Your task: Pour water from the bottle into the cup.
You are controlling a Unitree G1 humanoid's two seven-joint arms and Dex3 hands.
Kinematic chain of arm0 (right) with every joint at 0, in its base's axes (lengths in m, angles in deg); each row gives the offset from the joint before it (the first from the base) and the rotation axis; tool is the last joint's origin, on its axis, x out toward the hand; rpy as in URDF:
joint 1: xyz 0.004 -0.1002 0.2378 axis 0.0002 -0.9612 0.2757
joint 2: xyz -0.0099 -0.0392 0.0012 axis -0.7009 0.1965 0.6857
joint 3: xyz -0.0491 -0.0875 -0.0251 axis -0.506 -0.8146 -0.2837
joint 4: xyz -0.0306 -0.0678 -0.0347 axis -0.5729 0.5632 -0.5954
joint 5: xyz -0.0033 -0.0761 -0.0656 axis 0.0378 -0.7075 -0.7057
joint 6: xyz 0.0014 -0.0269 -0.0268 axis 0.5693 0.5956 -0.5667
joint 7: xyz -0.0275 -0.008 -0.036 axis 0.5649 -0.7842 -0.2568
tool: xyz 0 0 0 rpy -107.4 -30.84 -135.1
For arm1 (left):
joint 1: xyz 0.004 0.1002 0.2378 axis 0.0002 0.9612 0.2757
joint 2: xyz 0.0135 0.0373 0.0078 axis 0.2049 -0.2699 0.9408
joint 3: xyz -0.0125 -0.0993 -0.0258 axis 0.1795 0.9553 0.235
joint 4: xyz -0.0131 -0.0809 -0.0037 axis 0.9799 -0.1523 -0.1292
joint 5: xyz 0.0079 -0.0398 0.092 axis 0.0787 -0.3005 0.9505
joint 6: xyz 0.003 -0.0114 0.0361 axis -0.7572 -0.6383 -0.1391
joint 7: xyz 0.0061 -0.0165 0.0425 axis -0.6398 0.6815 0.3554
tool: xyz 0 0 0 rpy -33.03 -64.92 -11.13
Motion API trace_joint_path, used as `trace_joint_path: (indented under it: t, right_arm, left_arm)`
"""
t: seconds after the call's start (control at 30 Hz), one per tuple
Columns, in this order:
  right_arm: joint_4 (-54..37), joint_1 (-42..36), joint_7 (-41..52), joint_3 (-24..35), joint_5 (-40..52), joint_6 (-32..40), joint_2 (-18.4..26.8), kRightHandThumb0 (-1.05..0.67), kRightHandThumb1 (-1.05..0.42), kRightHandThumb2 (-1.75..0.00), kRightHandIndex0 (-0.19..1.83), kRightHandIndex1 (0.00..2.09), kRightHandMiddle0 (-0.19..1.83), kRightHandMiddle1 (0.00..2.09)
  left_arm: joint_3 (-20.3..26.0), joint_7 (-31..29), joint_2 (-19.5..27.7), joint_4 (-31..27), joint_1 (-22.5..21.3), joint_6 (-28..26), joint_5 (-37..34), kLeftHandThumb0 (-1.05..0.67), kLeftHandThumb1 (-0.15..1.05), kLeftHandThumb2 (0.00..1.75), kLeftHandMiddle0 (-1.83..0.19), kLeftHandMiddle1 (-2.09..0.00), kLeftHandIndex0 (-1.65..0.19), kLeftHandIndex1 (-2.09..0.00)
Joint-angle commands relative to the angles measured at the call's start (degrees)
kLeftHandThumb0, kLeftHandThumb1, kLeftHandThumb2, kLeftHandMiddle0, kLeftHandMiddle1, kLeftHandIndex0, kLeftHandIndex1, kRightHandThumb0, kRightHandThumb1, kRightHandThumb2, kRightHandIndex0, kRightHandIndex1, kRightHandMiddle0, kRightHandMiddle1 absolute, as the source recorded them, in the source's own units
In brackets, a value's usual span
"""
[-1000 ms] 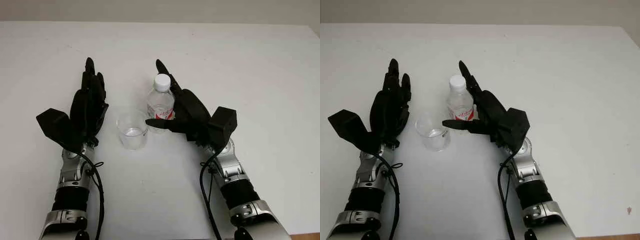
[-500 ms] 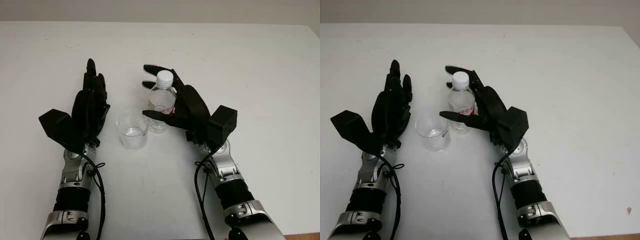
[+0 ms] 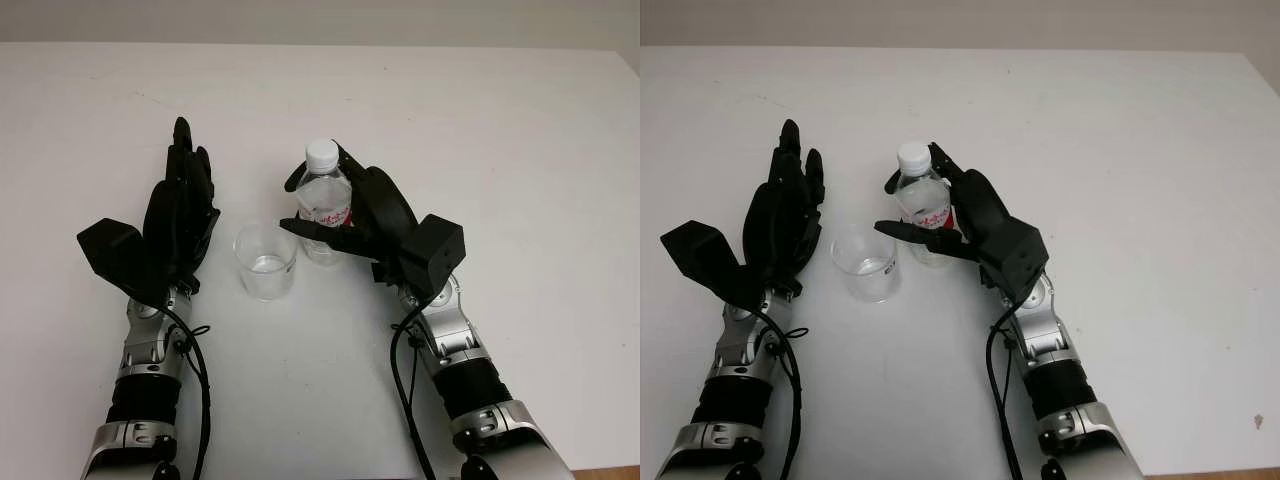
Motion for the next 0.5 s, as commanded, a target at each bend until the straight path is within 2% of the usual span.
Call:
trace_joint_path:
  t: [0.0, 0.2, 0.33, 0.47]
  right_arm:
    - [-0.32, -0.51, -1.69, 0.11, -0.78, -2.13, 0.05, -0.48, -1.05, -0.29, 1.6, 2.09, 1.32, 2.09]
    - [1.7, 1.13, -7.25, 2.03, -1.24, -6.2, -0.03, -0.41, -1.05, -0.33, 1.57, 2.09, 1.3, 2.09]
    - [2.53, 4.47, -7.8, 4.96, 1.61, -5.5, 0.54, -0.38, -1.05, -0.33, 1.47, 2.09, 1.21, 2.09]
    - [5.92, 9.26, -9.99, 6.4, -0.29, -6.67, 3.37, -0.38, -1.05, -0.35, 1.36, 2.09, 1.08, 2.09]
  left_arm:
    - [-0.2, 0.07, -0.12, -0.33, -0.2, 0.45, 0.35, -0.82, 1.05, 0.7, 0.19, -0.02, 0.19, 0.0]
    - [-0.32, 0.22, -0.06, -0.04, -0.38, 0.52, 0.72, -0.83, 1.05, 0.7, 0.19, -0.01, 0.19, 0.0]
    - [-0.43, 0.42, 0.0, 0.07, -0.44, 0.54, 1.08, -0.83, 1.05, 0.7, 0.19, -0.01, 0.19, 0.0]
    - [-0.49, 0.87, -0.22, 0.09, -0.47, 0.62, 1.35, -0.84, 1.05, 0.7, 0.19, -0.02, 0.19, 0.0]
